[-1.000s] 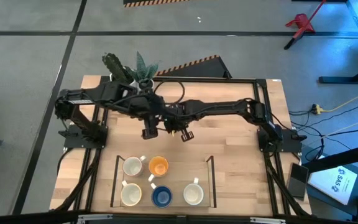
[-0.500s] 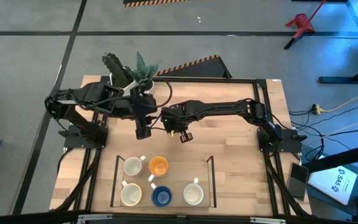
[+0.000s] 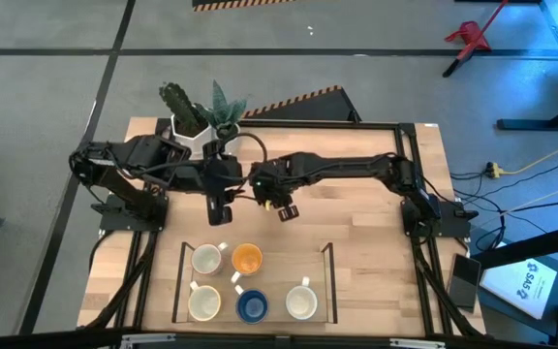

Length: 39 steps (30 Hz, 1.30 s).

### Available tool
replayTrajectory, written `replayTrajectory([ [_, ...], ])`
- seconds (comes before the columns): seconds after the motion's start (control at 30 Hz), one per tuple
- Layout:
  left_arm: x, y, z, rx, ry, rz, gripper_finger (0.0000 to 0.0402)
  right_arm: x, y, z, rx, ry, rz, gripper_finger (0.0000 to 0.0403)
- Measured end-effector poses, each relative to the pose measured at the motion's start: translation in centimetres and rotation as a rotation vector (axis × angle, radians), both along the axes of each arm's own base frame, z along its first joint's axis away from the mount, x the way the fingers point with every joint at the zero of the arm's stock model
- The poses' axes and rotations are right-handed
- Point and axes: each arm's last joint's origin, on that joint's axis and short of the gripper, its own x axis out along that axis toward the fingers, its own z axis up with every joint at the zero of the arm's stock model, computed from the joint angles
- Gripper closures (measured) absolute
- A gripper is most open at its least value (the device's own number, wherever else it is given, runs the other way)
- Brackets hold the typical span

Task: Place coffee mugs
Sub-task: Put the red patterned cup on the shelf

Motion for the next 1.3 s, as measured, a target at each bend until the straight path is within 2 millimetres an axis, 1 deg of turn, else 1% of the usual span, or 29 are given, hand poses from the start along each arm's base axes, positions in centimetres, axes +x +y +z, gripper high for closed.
replayTrajectory([
  [0.1,-0.1,-0.2,0.0,0.010,-0.007,0.008,0.0271,0.0,0.0,1.9,0.002,-0.025,0.010,0.0265],
  [0.17,-0.2,-0.5,0.0,0.017,-0.018,0.024,0.0271,-0.7,0.1,4.3,0.016,-0.033,0.038,0.0265],
  [0.2,-0.2,-0.8,0.1,0.022,-0.026,0.029,0.0271,-1.1,0.1,5.8,0.013,-0.051,0.044,0.0265],
  [0.27,-0.8,-1.3,0.3,0.026,-0.042,0.022,0.0271,-2.6,-0.1,8.9,-0.017,-0.052,0.047,0.0265],
  [0.33,-1.4,-1.5,0.8,0.046,-0.075,0.039,0.0271,-4.0,-0.2,11.3,-0.074,-0.069,0.026,0.0265],
  [0.47,-2.6,-1.5,1.5,0.119,-0.153,0.126,0.0271,-8.0,-0.5,14.3,-0.188,-0.066,-0.037,0.0265],
  [0.57,-3.0,-1.4,1.9,0.151,-0.191,0.174,0.0271,-11.2,-0.6,16.5,-0.267,-0.045,-0.108,0.0265],
  [0.63,-3.0,-1.3,1.9,0.160,-0.202,0.191,0.0271,-12.5,-0.7,17.6,-0.304,-0.065,-0.145,0.0265],
  [0.73,-2.3,-1.2,2.5,0.176,-0.288,0.231,0.0271,-13.8,-0.7,18.9,-0.323,-0.116,-0.170,0.0265],
  [0.83,-1.5,-1.5,3.6,0.184,-0.387,0.198,0.0271,-14.0,-1.0,19.1,-0.368,-0.111,-0.194,0.0265],
  [0.9,-1.3,-1.3,3.8,0.199,-0.395,0.182,0.0271,-13.9,-1.1,19.0,-0.390,-0.107,-0.208,0.0265],
  [0.97,-1.0,-0.8,3.2,0.198,-0.364,0.188,0.0271,-14.6,-1.1,19.5,-0.395,-0.125,-0.216,0.0265],
  [1.07,0.2,0.3,1.1,0.136,-0.299,0.210,0.0271,-16.9,-0.9,21.3,-0.366,-0.196,-0.242,0.0265],
  [1.2,2.5,2.1,-3.5,0.066,-0.206,0.262,0.0271,-19.7,-0.7,23.3,-0.321,-0.294,-0.317,0.0265],
  [1.3,4.3,3.6,-7.2,0.016,-0.184,0.274,0.0271,-22.3,-0.2,24.8,-0.288,-0.376,-0.356,0.0265],
])
